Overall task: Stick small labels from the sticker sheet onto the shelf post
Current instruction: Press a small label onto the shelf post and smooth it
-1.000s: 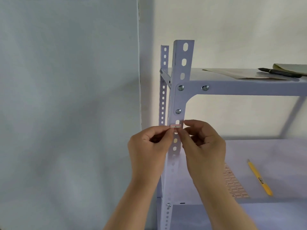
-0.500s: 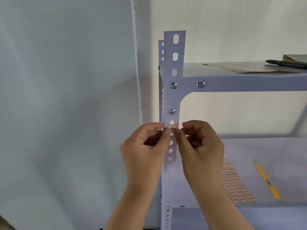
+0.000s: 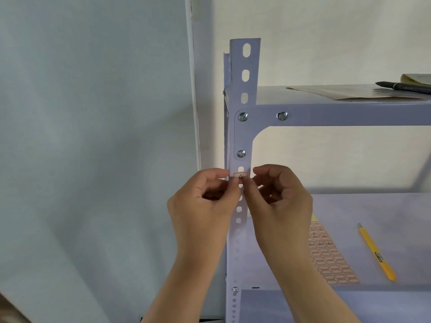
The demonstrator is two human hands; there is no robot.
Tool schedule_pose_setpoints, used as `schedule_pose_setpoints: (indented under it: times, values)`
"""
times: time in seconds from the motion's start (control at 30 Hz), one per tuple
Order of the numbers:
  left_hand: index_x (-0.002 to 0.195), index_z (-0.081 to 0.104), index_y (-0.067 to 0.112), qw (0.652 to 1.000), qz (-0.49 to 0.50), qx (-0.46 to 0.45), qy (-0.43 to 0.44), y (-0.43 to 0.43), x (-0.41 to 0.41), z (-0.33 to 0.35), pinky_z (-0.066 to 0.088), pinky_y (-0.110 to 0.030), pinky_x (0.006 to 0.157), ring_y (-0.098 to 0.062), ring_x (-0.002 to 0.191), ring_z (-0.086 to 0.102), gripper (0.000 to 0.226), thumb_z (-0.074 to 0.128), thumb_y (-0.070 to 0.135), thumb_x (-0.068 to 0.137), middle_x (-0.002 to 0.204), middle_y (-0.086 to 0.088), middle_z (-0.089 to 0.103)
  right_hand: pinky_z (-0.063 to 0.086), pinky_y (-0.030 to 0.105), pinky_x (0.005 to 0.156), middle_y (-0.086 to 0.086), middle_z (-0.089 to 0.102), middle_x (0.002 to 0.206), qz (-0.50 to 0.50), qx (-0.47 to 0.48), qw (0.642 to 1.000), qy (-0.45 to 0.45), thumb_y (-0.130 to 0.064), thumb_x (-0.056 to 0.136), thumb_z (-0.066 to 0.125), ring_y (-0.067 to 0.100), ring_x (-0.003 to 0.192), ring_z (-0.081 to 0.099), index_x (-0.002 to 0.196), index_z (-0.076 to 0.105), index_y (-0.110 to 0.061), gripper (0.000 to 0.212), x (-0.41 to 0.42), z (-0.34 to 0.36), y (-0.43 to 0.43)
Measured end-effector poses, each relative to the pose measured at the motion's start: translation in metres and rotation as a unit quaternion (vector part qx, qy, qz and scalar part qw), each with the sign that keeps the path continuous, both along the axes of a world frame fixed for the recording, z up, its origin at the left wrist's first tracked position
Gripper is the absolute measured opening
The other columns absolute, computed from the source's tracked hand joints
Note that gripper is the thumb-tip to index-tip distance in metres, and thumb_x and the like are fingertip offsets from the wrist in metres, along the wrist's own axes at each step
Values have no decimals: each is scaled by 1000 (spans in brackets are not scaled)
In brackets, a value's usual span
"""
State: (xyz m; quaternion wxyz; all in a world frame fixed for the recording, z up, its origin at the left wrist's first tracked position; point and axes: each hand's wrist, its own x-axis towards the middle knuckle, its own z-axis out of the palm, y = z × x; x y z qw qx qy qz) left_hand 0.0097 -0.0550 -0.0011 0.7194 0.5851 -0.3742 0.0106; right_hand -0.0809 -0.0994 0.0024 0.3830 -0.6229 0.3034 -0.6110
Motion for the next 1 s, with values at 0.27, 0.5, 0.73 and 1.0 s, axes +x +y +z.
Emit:
schedule_pose_setpoints:
  times: [0.27, 0.5, 0.73, 1.0]
  values:
    - [82, 73, 19, 991, 37, 12, -126, -5, 14, 0, 52, -14, 59, -12, 62, 66, 12, 83, 19, 76, 72, 8, 68, 47, 13, 59, -6, 69, 74, -19, -24, 999, 42, -20, 84, 75, 12, 67, 65, 88, 69, -25, 9, 2, -3, -13]
    - [92, 63, 21, 994, -108, -17, -30, -8, 15, -13, 56, -20, 80, -10, 86, 76, 20, 71, 3, 90, 91, 2, 78, 54, 19, 66, -4, 75, 75, 44, -24, 998, 22, -4, 82, 75, 11, 71, 71, 85, 73, -16, 13, -5, -4, -22]
    - [91, 62, 28, 994, -95, -19, -51, -7, 16, -13, 52, -13, 73, -2, 82, 73, 24, 67, 5, 92, 88, 3, 77, 50, 19, 55, 3, 70, 67, 57, -8, 998, 16, -17, 76, 83, 8, 54, 58, 72, 68, -15, 15, 0, 3, -21]
    - [84, 57, 18, 993, -86, -5, -82, -17, 21, -1, 48, -8, 65, 0, 70, 71, 16, 71, 19, 91, 77, 6, 73, 53, 37, 53, 6, 71, 62, 85, -31, 996, 25, -11, 84, 76, 29, 56, 63, 67, 70, -18, 20, -5, 7, -28]
